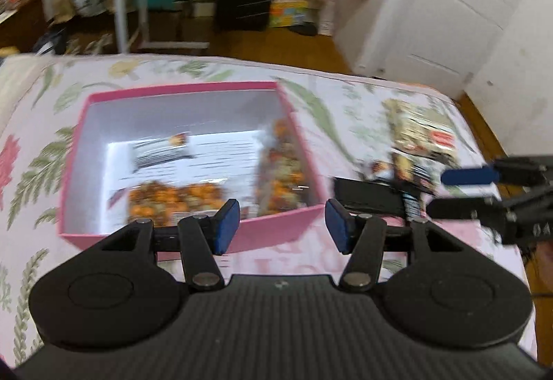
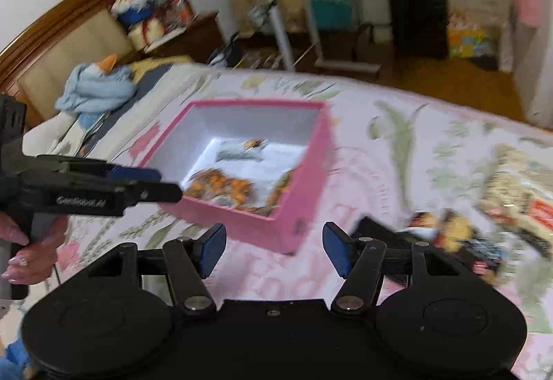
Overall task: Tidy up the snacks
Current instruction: 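Grasp the black cracker pack with the left gripper while the right gripper grasps the black NB cracker pack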
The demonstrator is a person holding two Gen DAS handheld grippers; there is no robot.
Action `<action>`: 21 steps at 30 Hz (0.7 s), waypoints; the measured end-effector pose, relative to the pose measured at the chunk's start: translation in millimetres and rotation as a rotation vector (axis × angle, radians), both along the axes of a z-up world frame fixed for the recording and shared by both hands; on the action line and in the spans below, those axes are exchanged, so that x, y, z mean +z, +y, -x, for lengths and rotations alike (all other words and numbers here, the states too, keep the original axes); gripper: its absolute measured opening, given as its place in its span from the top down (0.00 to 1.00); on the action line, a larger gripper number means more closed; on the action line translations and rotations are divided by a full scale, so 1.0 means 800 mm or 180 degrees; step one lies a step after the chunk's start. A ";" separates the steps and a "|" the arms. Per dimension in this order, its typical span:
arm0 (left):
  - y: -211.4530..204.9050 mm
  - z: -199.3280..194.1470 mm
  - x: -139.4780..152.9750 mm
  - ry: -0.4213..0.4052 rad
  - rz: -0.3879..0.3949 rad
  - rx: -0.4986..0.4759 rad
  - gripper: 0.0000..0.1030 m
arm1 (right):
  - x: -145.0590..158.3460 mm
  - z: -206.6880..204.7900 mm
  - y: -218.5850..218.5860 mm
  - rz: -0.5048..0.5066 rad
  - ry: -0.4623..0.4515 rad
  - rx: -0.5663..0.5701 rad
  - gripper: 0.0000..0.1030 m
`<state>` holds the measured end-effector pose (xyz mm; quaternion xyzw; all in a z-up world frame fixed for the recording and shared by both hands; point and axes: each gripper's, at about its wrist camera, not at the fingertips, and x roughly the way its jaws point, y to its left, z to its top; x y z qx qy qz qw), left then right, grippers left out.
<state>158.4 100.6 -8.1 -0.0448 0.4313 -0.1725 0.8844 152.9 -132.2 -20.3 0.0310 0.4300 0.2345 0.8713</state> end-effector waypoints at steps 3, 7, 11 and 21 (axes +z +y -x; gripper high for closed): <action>-0.035 0.007 0.006 -0.0026 0.0087 -0.0192 0.48 | 0.003 0.019 -0.034 0.0029 -0.0185 -0.0180 0.28; -0.080 0.014 0.003 -0.0055 0.0134 -0.0378 0.47 | -0.008 0.039 -0.063 0.0152 -0.0182 -0.0186 0.28; -0.122 0.017 -0.013 -0.0043 0.0140 -0.0528 0.40 | -0.023 0.058 -0.089 0.0077 -0.0265 -0.0396 0.27; -0.201 -0.005 -0.067 -0.0137 -0.0093 -0.0666 0.17 | -0.104 0.067 -0.118 0.0014 -0.0382 -0.0701 0.24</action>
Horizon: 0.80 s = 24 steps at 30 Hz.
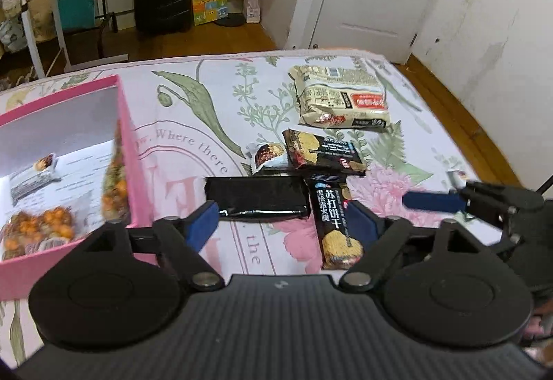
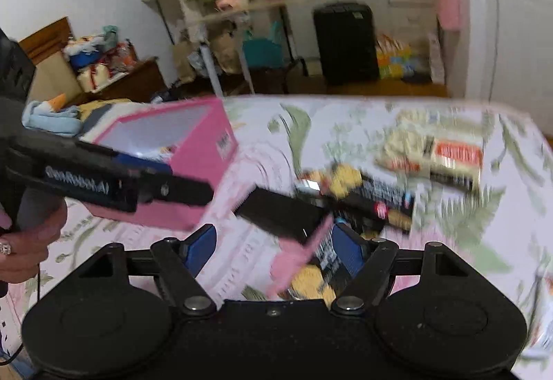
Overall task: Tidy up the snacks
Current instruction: 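Grasp the black cracker pack with the left gripper while the right gripper grasps the black NB cracker pack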
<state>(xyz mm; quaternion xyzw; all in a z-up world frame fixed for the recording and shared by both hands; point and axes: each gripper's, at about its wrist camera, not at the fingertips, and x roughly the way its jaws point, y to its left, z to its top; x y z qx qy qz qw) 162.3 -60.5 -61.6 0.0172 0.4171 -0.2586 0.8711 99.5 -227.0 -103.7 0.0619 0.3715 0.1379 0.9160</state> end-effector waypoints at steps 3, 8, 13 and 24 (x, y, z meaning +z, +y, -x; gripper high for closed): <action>-0.029 -0.008 -0.022 -0.0191 -0.0217 -0.0053 0.14 | -0.034 -0.009 -0.004 0.0088 0.0169 -0.0137 0.24; -0.066 -0.038 -0.060 -0.0258 -0.0458 0.0174 0.14 | -0.079 -0.024 -0.004 0.0174 0.0286 -0.0211 0.24; -0.088 -0.061 -0.087 -0.0103 -0.0569 0.0151 0.14 | -0.099 -0.041 0.002 0.0185 0.0290 -0.0369 0.24; -0.085 -0.064 -0.116 -0.0085 -0.0611 0.0289 0.14 | -0.120 -0.033 0.009 0.0917 0.0096 -0.0322 0.14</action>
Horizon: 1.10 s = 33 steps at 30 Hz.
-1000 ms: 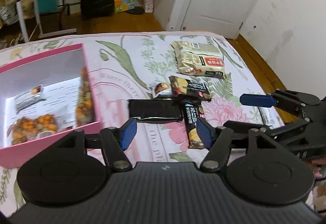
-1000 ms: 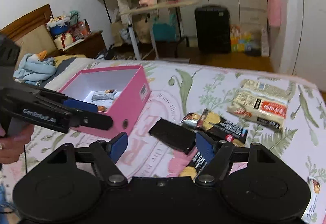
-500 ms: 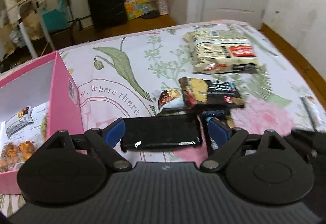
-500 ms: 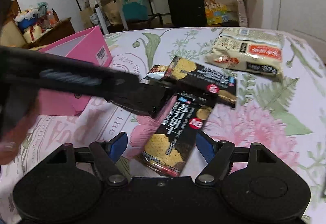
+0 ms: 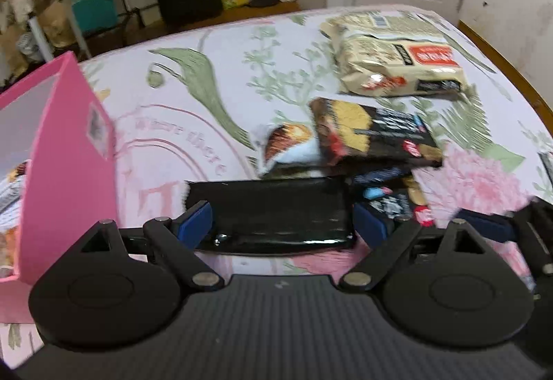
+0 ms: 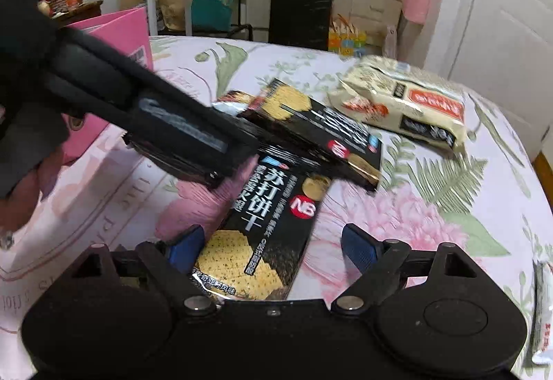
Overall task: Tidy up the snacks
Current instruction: 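Lift both cracker packs and carry them toward the pink box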
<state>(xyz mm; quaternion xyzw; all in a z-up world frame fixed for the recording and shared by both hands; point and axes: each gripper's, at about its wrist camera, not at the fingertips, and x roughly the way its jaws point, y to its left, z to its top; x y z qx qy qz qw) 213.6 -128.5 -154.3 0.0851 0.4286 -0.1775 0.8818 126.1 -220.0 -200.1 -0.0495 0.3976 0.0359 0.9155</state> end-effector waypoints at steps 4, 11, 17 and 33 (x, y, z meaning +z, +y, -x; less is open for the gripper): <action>0.014 -0.012 -0.001 0.0072 0.0029 0.0171 0.14 | 0.003 0.006 -0.012 -0.0059 0.0076 -0.0027 0.23; 0.032 -0.032 -0.010 0.0231 0.0098 0.0498 0.11 | 0.010 -0.001 -0.015 -0.0282 0.0297 0.0074 0.39; 0.041 -0.048 -0.020 0.0659 0.0529 0.0514 0.10 | 0.005 -0.015 -0.022 -0.0375 0.0245 -0.0030 0.36; 0.014 -0.010 0.005 0.0230 0.0324 0.0304 0.09 | 0.033 0.012 -0.067 -0.0534 0.0207 -0.0530 0.44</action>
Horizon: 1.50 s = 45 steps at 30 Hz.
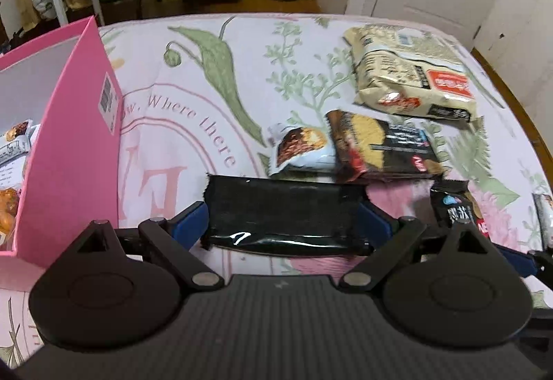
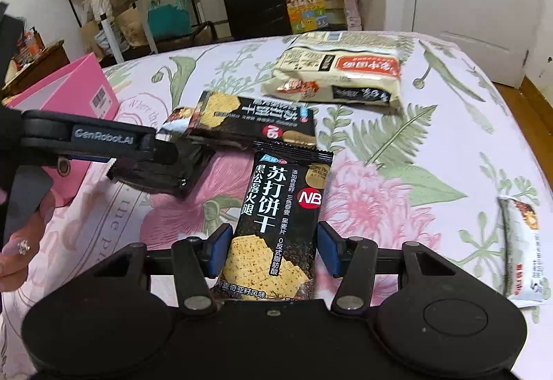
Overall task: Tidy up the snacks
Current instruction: 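Lift both cracker packs and carry them toward the pink box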
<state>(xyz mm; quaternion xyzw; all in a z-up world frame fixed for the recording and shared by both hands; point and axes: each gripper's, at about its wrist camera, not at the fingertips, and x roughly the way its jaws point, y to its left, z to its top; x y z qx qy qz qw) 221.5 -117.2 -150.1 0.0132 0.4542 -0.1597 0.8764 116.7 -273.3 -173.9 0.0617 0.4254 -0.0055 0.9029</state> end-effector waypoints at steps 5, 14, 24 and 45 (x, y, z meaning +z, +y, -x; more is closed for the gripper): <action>-0.013 -0.003 -0.006 0.0016 -0.0130 -0.0012 0.09 | 0.003 -0.003 -0.005 -0.0032 -0.0029 -0.0030 0.44; -0.044 0.001 -0.024 -0.0099 -0.0450 -0.0075 0.00 | -0.011 -0.017 -0.001 -0.0097 0.0027 -0.0014 0.44; -0.019 0.011 -0.013 -0.0015 -0.0096 -0.0145 0.39 | -0.011 -0.013 0.004 -0.0081 0.0024 0.0069 0.44; 0.074 0.010 -0.013 0.0626 0.1106 0.0385 0.43 | -0.020 -0.066 0.038 0.0368 -0.0050 0.1062 0.45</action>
